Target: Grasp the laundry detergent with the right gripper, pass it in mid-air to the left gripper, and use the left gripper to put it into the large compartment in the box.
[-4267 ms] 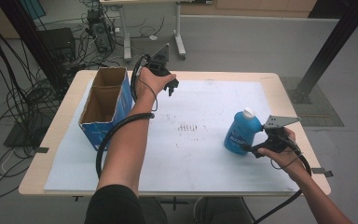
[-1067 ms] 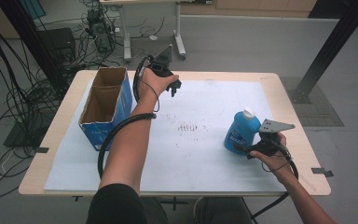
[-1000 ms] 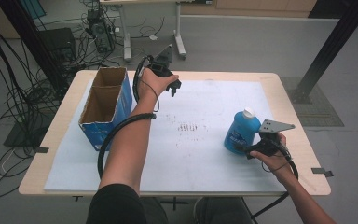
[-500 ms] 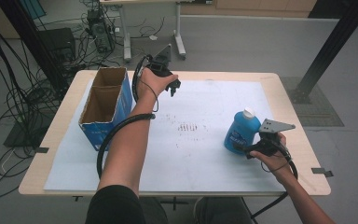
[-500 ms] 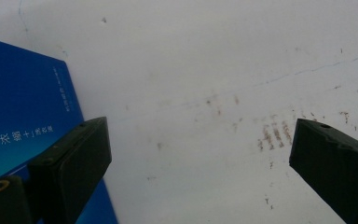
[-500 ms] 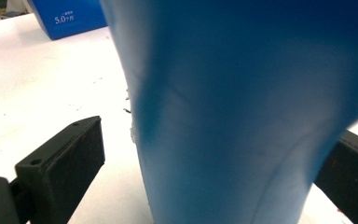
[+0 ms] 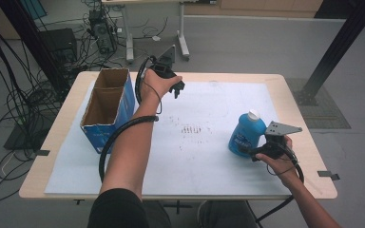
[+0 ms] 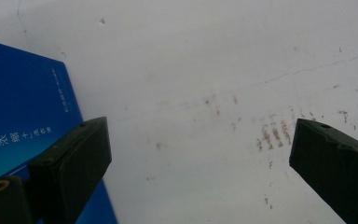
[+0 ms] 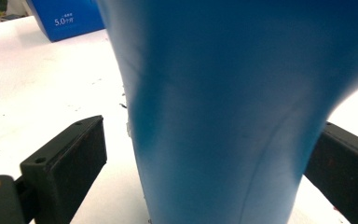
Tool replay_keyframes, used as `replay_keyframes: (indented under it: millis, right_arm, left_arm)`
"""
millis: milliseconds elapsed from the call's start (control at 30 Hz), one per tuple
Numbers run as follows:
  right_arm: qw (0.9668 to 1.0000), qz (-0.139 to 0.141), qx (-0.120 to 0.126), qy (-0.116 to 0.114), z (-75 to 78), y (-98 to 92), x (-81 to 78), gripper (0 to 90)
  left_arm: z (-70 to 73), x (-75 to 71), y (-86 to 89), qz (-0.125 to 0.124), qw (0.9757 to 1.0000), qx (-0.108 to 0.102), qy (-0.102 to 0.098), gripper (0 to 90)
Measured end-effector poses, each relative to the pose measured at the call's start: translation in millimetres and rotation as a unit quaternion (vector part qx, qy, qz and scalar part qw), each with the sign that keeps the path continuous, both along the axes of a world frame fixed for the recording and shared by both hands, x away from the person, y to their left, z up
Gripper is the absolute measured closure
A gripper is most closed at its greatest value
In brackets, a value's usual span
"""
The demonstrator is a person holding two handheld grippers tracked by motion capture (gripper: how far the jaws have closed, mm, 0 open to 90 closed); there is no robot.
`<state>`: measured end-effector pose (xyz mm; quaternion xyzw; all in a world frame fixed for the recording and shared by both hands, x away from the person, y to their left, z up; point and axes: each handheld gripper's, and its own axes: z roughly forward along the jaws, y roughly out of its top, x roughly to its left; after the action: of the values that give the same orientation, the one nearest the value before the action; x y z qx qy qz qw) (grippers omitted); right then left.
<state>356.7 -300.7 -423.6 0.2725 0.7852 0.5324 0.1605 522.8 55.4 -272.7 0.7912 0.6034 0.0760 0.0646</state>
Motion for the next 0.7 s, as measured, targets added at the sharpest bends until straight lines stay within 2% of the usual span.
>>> replay_keyframes:
  millis: [233, 700]
  right_arm:
    - [1.0000, 0.001, 0.001, -0.002, 0.0, -0.3, 0.1, 6.3]
    - [1.0000, -0.001, 0.002, -0.005, -1.8, -2.1, 0.7, 18.1]
  left_arm:
    - [0.8, 0.1, 0.3, 0.001, 1.0000, 0.001, -0.002, 5.9]
    - [-0.2, -0.6, -0.2, -0.003, 1.0000, 0.001, 0.001, 5.9]
